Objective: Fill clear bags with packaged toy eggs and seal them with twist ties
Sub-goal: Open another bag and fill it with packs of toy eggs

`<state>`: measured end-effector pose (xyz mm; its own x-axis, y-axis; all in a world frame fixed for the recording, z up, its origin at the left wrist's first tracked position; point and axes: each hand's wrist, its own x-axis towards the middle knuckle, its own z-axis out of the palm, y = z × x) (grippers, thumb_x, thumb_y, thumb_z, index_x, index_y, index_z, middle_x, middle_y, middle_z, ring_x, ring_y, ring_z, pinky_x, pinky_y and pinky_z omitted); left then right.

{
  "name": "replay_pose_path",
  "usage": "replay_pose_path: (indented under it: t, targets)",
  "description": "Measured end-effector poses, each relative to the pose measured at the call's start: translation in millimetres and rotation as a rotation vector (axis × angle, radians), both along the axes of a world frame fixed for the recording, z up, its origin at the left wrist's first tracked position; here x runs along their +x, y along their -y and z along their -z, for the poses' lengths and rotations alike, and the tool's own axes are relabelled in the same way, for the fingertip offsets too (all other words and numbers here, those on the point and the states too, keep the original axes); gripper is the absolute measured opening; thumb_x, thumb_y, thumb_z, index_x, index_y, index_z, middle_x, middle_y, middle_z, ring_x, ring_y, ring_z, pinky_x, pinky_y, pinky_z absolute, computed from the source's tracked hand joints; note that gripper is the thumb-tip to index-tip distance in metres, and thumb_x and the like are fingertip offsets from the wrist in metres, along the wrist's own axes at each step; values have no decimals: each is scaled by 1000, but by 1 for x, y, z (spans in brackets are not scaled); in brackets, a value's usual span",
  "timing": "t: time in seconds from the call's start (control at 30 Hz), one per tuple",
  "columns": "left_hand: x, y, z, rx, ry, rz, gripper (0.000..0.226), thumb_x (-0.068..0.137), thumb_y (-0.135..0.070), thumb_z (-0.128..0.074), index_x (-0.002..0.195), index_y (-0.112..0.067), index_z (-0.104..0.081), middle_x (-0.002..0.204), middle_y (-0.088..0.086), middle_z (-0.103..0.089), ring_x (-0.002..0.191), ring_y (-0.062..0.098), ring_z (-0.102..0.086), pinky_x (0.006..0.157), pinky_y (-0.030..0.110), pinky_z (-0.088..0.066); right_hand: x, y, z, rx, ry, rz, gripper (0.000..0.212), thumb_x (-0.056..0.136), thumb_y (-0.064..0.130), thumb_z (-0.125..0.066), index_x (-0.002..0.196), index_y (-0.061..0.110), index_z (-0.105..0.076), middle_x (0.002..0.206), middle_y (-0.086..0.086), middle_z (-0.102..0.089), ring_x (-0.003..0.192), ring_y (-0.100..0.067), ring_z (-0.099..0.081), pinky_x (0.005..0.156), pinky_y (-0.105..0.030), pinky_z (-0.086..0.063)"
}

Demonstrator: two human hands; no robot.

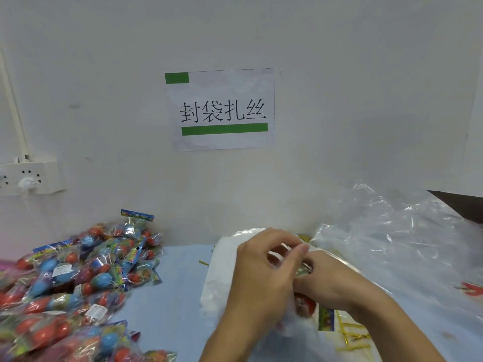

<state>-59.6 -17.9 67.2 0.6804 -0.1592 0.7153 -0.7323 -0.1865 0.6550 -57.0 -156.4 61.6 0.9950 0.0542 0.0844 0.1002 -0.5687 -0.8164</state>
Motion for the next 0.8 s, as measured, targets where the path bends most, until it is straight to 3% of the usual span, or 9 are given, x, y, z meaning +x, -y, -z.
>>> replay_pose_path:
  t: [0.07,0.17,0.33,0.4,0.5,0.6,0.7,0.77,0.8]
  targets:
    - [-2,2,2,39,-17,37,4,84,-23,-73,85,-20,-75,85,-12,-71,85,8,-66,76,24,-53,2,-3,1,-33,47,-46,17,89,25,-63,84,38,-72,82,16,-74,69,1,-67,61,-19,-50]
    - [2,-7,3,118,-49,-44,18,81,-34,-79,96,-30,-69,97,-19,-67,96,0,-60,76,8,-45,1,4,0,71,5,13,15,86,32,-71,85,17,-76,79,-1,-77,67,-13,-71,58,-25,-52]
    - [8,-22,-2,114,-60,-143,7,85,-30,-75,81,-27,-70,86,-15,-68,85,2,-60,70,10,-41,-2,13,-7,429,-111,-4,33,88,27,-75,89,-6,-76,93,-24,-76,78,-26,-70,83,-42,-57]
    - [8,-21,-3,89,-42,-143,9,86,-24,-74,78,-27,-71,83,-15,-68,83,3,-61,68,13,-43,-2,9,-9,521,-151,-23,35,90,23,-72,92,-12,-74,94,-26,-74,79,-28,-69,81,-39,-55]
    - [4,-17,-4,59,-2,-132,12,86,-18,-75,77,-26,-74,82,-18,-69,88,4,-61,72,11,-41,-1,-1,-5,489,-217,-40,26,94,17,-67,89,-8,-70,84,-23,-70,77,-28,-63,71,-32,-50]
    - [1,-9,-3,42,28,-44,10,84,-16,-77,77,-23,-77,83,-15,-70,90,6,-62,76,10,-39,-2,-15,3,283,-189,-70,13,94,9,-55,85,4,-64,75,-16,-67,72,-25,-60,59,-32,-47]
    - [-3,1,1,99,25,77,5,82,-18,-74,80,-19,-78,86,-11,-71,91,6,-64,82,16,-44,-5,-22,6,136,-54,-67,20,102,8,-46,99,19,-63,93,8,-58,106,-20,-59,94,-35,-47]
    - [-4,2,2,193,-25,120,4,83,-22,-74,85,-23,-78,90,-14,-72,95,4,-64,84,15,-43,-5,-19,7,197,-39,-17,26,103,1,-44,117,11,-63,88,10,-55,113,-25,-60,88,-28,-48]
    - [-5,0,2,227,-76,136,9,82,-31,-74,89,-27,-78,94,-17,-72,99,1,-63,86,14,-43,-6,-17,7,223,-32,-18,23,103,6,-47,109,15,-67,85,9,-59,106,-25,-61,82,-27,-49]
